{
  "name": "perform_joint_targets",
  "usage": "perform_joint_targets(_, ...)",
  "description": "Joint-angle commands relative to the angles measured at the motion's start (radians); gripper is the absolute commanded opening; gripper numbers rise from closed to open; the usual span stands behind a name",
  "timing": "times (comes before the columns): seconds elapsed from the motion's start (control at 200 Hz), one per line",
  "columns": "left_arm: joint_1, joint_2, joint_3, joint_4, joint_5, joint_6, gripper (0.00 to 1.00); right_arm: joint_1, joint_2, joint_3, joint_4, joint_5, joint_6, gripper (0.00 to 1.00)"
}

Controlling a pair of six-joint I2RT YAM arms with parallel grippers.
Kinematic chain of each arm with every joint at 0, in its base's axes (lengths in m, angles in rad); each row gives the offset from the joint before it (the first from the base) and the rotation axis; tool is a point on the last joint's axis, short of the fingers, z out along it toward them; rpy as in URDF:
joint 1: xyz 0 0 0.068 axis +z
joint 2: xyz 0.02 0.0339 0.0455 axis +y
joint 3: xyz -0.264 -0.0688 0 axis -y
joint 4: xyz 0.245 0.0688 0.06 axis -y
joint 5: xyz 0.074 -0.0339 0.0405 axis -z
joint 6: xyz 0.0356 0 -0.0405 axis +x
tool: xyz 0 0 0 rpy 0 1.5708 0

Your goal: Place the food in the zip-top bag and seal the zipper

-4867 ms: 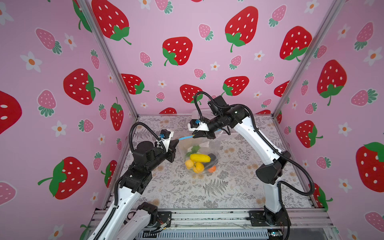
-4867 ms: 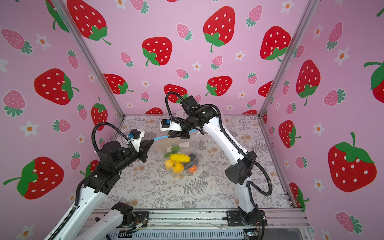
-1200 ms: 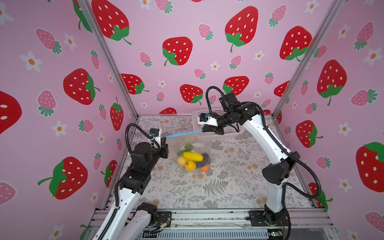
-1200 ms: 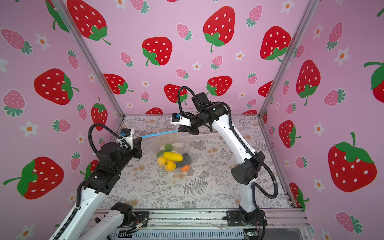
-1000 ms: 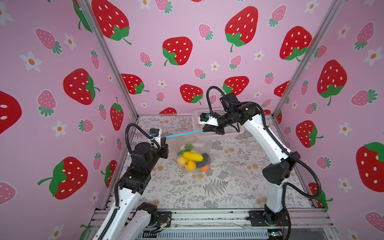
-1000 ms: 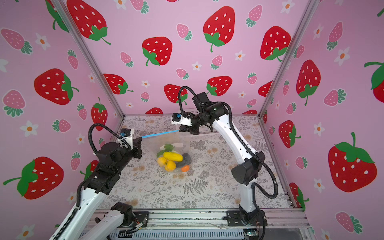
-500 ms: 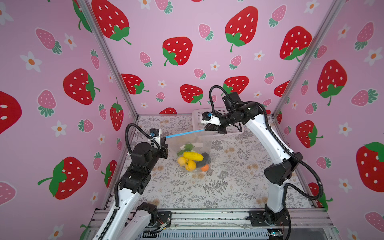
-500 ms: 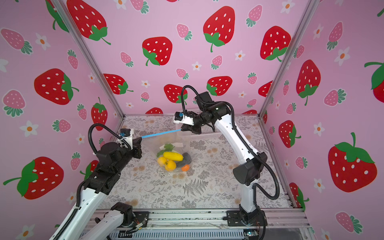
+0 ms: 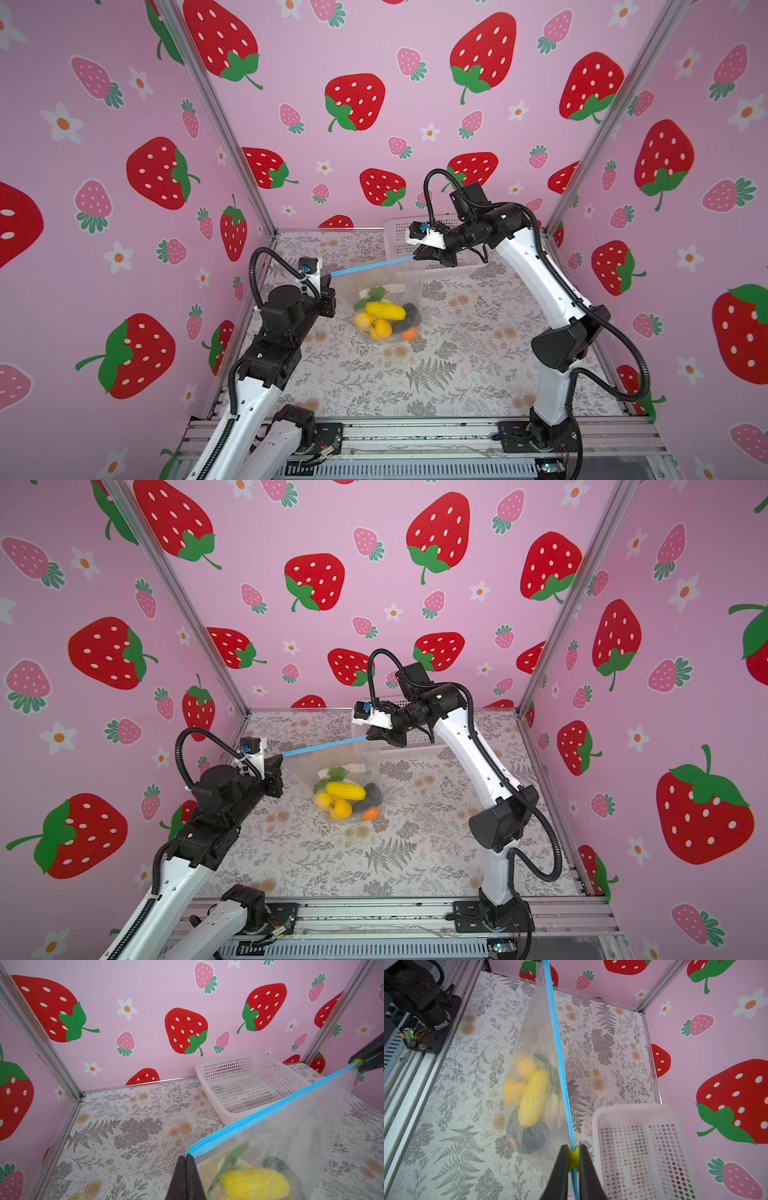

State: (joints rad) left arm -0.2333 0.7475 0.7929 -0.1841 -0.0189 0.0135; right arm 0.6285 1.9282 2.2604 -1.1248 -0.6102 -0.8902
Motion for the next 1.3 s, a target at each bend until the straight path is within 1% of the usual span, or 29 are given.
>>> perform_joint_targets(0.0,0.019,-0.013,-0.006,0.004,-0.075,0.017,0.00,-0.032,-0.052,-0.005,-0.022,0.015,-0.005,0.12)
perform_joint_targets(0.565,0.029,-0.011,-0.010,0.007,-0.067,0.023,0.00,-0.059,-0.057,-0.022,-0.020,0.010,-0.010,0.12)
perform_joint_targets(0.72,0.029,-0.008,-0.002,0.011,-0.029,0.012,0.00,-0.056,-0.057,-0.021,-0.016,-0.021,-0.013,0.14)
perform_joint_targets(0.77,0.028,-0.010,0.008,0.012,-0.007,0.004,0.00,-0.049,-0.055,-0.022,-0.019,-0.028,-0.015,0.18)
perform_joint_targets(0.84,0.029,-0.020,0.028,0.021,0.044,-0.003,0.00,-0.032,-0.050,-0.021,-0.029,-0.030,-0.021,0.26)
perform_joint_targets(0.945,0.028,-0.025,0.052,0.054,0.148,0.006,0.00,-0.012,-0.042,-0.026,-0.033,-0.040,-0.027,0.34)
perform_joint_targets(0.955,0.028,-0.023,0.055,0.058,0.178,0.007,0.00,-0.009,-0.042,-0.025,-0.032,-0.040,-0.027,0.35)
perform_joint_targets(1.01,0.027,-0.018,0.060,0.077,0.253,0.016,0.00,0.002,-0.030,-0.016,-0.034,-0.036,-0.024,0.42)
perform_joint_targets(1.05,0.025,-0.011,0.065,0.084,0.284,0.019,0.00,0.013,-0.018,-0.002,-0.039,-0.030,-0.021,0.46)
perform_joint_targets(1.15,0.023,-0.005,0.060,0.105,0.317,0.021,0.00,0.039,0.019,0.055,-0.069,-0.022,-0.021,0.50)
perform_joint_targets(1.24,0.023,-0.010,0.052,0.122,0.334,0.020,0.00,0.065,0.048,0.094,-0.080,0.003,-0.022,0.51)
perform_joint_targets(1.255,0.024,-0.010,0.053,0.123,0.336,0.020,0.00,0.069,0.051,0.099,-0.079,0.009,-0.021,0.55)
perform_joint_targets(1.295,0.023,-0.011,0.052,0.125,0.342,0.020,0.00,0.079,0.062,0.106,-0.073,0.026,-0.023,0.60)
